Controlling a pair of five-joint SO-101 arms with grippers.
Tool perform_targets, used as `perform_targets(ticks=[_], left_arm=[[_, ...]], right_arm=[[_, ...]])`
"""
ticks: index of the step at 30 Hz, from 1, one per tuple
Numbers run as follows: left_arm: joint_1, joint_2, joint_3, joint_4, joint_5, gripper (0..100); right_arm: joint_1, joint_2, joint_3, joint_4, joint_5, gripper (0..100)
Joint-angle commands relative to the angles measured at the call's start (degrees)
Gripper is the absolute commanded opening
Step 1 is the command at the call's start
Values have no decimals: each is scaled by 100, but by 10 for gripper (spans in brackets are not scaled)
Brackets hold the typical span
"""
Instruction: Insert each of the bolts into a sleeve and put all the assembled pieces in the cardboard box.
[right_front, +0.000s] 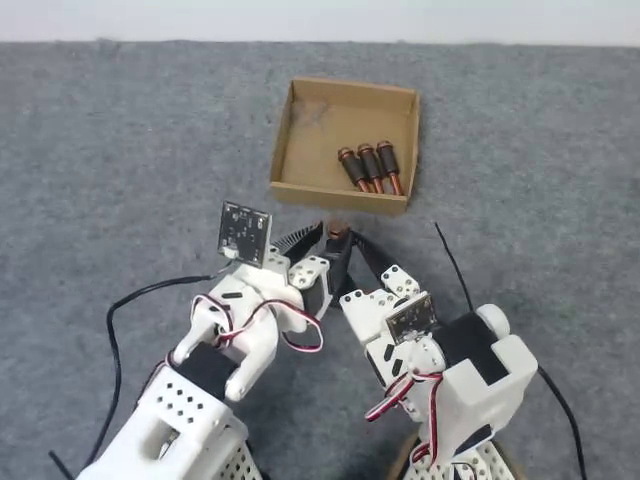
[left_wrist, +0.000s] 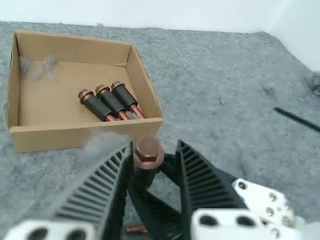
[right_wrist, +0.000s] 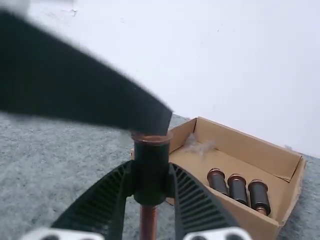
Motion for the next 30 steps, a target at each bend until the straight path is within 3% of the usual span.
perform_targets(ticks=[1,5,9,15,20,25,30], left_arm=[[18,-79,-1033,958,-44,130],[-35,-79,-1622,1644,-97,130],[-281,-88,-1903,1969,-607,130],[-1002,-88,-2264,2646,-668,130],[-1653,-88,-2747,3393,-1152,130],[-2470,-97,-2879,3604,-1363,130],[-2743,-1081,-2738,3930,-1556,130]], right_arm=[[110,-31,-79,-57,53,7],[110,-31,-79,-57,53,7],[110,-31,-79,-57,53,7],[110,-22,-79,-57,53,7],[110,-22,-79,-57,53,7],[110,-22,-79,-57,53,7],[110,-22,-79,-48,53,7]])
